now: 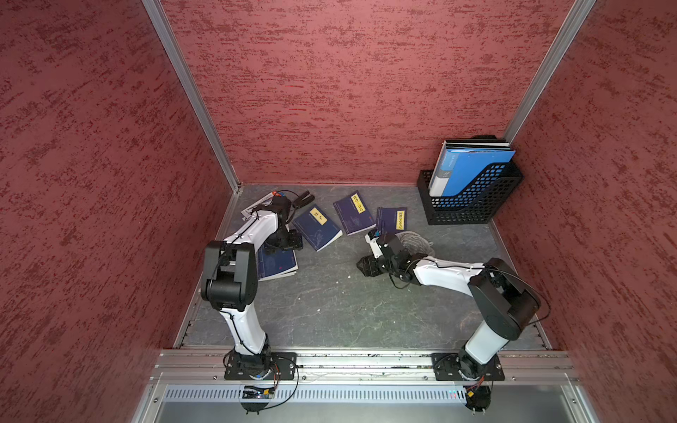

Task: Wipe the cover of the book
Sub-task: Place the book on the book.

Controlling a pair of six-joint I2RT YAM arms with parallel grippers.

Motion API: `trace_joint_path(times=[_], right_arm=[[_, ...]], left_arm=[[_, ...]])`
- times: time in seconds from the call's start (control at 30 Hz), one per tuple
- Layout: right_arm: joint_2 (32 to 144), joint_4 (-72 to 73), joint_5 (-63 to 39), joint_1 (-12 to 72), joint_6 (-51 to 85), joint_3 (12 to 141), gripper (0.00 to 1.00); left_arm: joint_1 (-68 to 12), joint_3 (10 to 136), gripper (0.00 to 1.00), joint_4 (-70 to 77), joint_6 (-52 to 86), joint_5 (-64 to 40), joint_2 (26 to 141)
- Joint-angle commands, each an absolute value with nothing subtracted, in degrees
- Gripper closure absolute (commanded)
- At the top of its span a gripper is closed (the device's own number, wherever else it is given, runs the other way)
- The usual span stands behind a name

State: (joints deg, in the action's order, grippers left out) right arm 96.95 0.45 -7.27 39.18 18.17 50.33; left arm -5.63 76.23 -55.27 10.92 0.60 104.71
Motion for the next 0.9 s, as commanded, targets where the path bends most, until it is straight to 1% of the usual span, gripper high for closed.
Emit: trace_joint_path(times=[0.0, 0.23, 0.53, 0.87], right_arm=[[96.1, 1.1, -7.7, 39.4, 19.2, 50.1, 0.27], [96.6, 0.3, -8.1, 39.4, 18.8, 51.2, 0.27], [97.0, 0.1, -8.4, 39.4, 19.1, 51.2, 0.27], [96.9, 0.1, -8.6, 39.4, 18.8, 51.2, 0.27]], left_arm=[[-7.8, 74.8, 0.11, -54.5, 12.8, 3.3, 104.5], [-9.5, 71.4, 0.11, -54.9, 14.2, 6.8, 104.3], [-9.5, 68.6, 0.10, -54.9, 15.1, 8.7, 102.6], [-8.5, 67.4, 0.10, -55.5, 14.9, 7.4, 99.2]])
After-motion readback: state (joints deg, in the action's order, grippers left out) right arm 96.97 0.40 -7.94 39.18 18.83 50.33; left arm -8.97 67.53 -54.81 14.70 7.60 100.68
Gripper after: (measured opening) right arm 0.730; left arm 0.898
